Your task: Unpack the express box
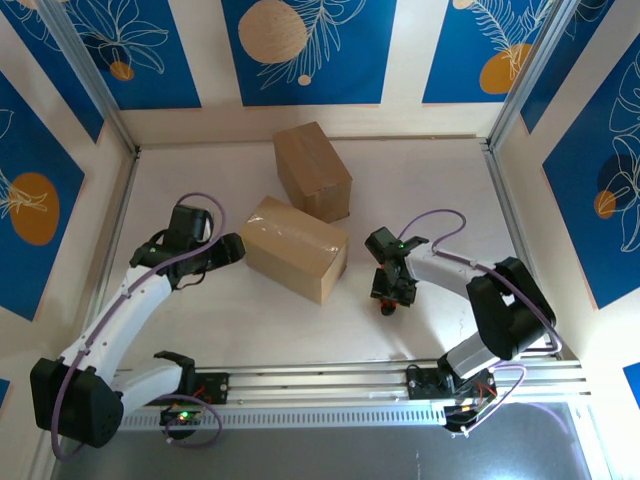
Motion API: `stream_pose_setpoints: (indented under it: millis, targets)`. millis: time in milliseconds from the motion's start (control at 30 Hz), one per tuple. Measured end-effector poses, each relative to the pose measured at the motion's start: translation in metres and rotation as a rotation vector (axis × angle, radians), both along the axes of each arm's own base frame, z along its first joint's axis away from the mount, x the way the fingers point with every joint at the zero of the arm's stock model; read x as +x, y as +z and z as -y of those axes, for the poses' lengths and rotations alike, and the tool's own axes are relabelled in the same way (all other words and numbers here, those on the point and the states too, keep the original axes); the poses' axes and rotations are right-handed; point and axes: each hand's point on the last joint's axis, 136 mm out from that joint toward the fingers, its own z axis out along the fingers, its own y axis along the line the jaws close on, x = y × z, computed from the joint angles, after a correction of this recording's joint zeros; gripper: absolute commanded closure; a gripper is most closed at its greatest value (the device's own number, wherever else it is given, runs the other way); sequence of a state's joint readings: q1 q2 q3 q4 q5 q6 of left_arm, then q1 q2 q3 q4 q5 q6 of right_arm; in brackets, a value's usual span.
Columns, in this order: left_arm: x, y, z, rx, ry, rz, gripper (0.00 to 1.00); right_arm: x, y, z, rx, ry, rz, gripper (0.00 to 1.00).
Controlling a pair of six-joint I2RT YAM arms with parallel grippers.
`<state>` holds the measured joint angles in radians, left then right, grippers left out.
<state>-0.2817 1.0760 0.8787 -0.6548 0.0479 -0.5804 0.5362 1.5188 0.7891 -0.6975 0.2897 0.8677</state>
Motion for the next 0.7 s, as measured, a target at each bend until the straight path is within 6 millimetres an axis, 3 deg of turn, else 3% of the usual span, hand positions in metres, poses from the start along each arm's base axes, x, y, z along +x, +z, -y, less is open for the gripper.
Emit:
stream_pose_setpoints:
  millis: [167,300,400,467,567,700]
  targets:
    - [-0.003,0.012,0.006,-0.018,-0.042,0.023,0.18,0.000,0.002,0.001,0.008,0.011,0.021,0.58]
    - [-0.002,0.047,0.016,-0.037,-0.104,0.097,0.10,0.002,0.008,0.002,0.027,0.034,0.059,0.60]
    - [-0.003,0.080,0.035,-0.066,-0.189,0.165,0.09,0.008,0.029,0.001,0.057,0.064,0.130,0.62]
    - [-0.007,0.099,0.054,-0.090,-0.267,0.203,0.09,0.011,0.051,0.003,0.077,0.093,0.194,0.62]
    - [-0.013,0.120,0.091,-0.145,-0.410,0.240,0.09,0.018,0.100,0.000,0.128,0.160,0.336,0.62]
    - [-0.014,0.120,0.144,-0.232,-0.569,0.233,0.15,0.020,0.182,-0.014,0.248,0.301,0.571,0.63]
